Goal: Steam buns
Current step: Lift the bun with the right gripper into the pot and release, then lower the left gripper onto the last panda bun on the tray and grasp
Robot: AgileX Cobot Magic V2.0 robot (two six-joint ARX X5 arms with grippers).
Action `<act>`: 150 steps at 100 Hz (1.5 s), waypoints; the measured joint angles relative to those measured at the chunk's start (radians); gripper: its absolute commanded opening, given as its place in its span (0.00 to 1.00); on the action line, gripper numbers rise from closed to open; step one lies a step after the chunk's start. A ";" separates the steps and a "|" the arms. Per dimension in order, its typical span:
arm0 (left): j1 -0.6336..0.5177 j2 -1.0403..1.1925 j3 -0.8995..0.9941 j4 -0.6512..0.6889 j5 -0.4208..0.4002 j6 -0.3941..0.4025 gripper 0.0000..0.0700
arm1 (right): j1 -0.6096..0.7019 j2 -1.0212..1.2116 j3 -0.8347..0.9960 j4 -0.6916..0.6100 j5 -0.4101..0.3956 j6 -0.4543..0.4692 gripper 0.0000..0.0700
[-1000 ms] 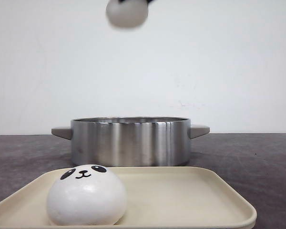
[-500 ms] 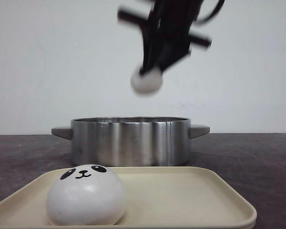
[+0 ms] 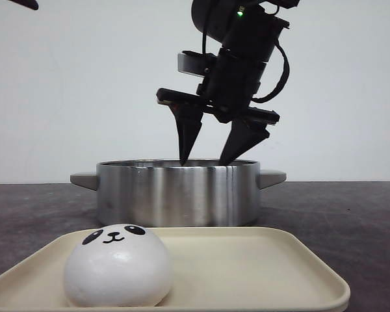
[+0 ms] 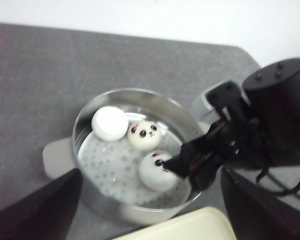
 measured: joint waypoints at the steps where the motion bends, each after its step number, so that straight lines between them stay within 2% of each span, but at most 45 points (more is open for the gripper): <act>1: 0.000 0.000 0.000 -0.006 0.000 0.000 0.73 | -0.002 0.000 0.000 -0.001 -0.001 0.000 0.62; 13: 0.000 0.001 0.000 -0.088 0.002 0.000 0.73 | -0.019 0.000 0.003 -0.034 -0.006 0.002 0.61; 17: 0.000 0.002 0.000 -0.119 0.013 0.000 0.73 | -0.023 0.000 0.010 -0.052 -0.008 0.003 0.57; 20: -0.002 0.003 0.000 -0.143 0.023 0.000 0.73 | -0.026 0.000 0.018 -0.064 -0.013 0.003 0.46; 27: -0.016 0.012 0.000 -0.195 0.043 0.000 0.73 | -0.025 -0.009 0.042 -0.084 -0.025 0.003 0.00; 31: -0.026 0.018 0.000 -0.219 0.055 0.000 0.73 | -0.021 -0.023 0.053 -0.089 -0.026 0.003 0.03; 53: -0.108 0.087 -0.018 -0.262 0.126 0.000 0.73 | 0.048 -0.234 0.073 -0.057 -0.026 0.002 0.02; 70: -0.196 0.187 -0.025 -0.257 0.129 -0.003 0.73 | 0.135 -0.415 0.077 -0.046 -0.019 0.002 0.02; 86: -0.258 0.315 -0.025 -0.252 0.130 -0.003 0.73 | 0.200 -0.565 0.077 -0.032 0.031 -0.009 0.02; 104: -0.308 0.484 -0.025 -0.222 0.131 -0.003 0.73 | 0.208 -0.692 0.077 -0.027 0.108 -0.020 0.02; 124: -0.335 0.644 -0.026 -0.162 0.157 -0.029 0.73 | 0.207 -0.740 0.079 -0.115 0.207 -0.055 0.02; 146: -0.360 0.726 -0.027 -0.155 0.155 -0.049 0.73 | 0.207 -0.739 0.079 -0.208 0.215 -0.061 0.02; 150: -0.362 0.726 -0.027 -0.148 0.156 -0.049 0.68 | 0.207 -0.739 0.079 -0.209 0.215 -0.061 0.02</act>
